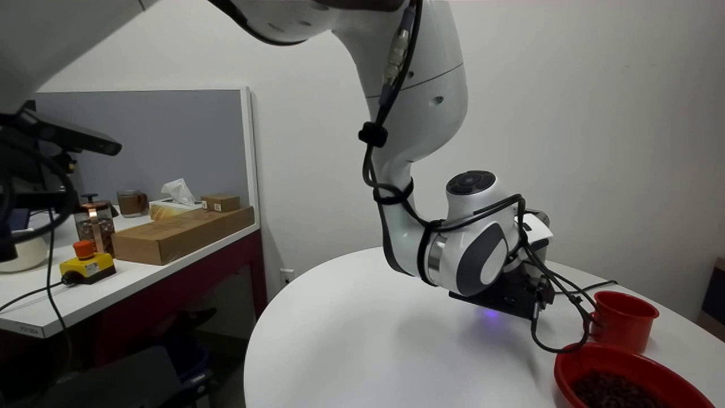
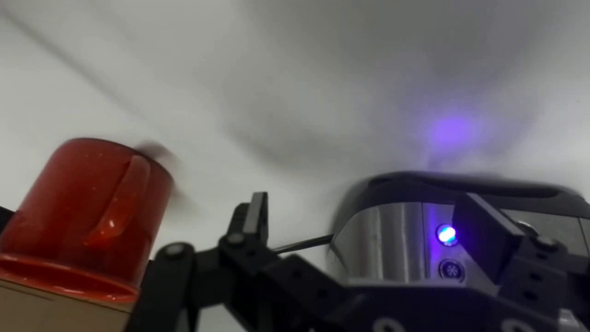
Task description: Release the lever on the toaster upwards
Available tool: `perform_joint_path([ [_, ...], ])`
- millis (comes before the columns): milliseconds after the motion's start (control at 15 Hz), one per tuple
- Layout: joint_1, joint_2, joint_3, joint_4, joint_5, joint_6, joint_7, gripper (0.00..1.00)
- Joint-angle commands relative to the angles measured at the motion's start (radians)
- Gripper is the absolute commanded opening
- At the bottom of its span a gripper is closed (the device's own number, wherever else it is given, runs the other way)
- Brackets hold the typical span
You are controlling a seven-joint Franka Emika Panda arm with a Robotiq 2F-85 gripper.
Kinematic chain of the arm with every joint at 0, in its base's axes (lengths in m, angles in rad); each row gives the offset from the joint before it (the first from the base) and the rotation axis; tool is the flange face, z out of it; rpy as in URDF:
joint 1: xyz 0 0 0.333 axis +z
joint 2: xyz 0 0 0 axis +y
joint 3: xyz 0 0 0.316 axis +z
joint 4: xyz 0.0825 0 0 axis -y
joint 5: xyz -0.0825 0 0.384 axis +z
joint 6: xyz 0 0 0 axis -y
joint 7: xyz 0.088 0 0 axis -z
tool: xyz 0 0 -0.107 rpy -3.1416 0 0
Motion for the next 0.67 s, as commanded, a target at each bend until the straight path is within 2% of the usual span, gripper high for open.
perform_joint_path([
  [0, -0.001, 0.056, 0.015, 0.093, 0.027, -0.024, 0.013, 1.0],
  [400, -0.005, 0.087, 0.033, 0.139, 0.039, -0.034, 0.025, 1.0],
  [533, -0.022, 0.07, 0.056, 0.127, 0.033, -0.095, 0.027, 1.0],
  [600, -0.049, 0.049, 0.091, 0.111, 0.031, -0.15, 0.026, 1.0],
])
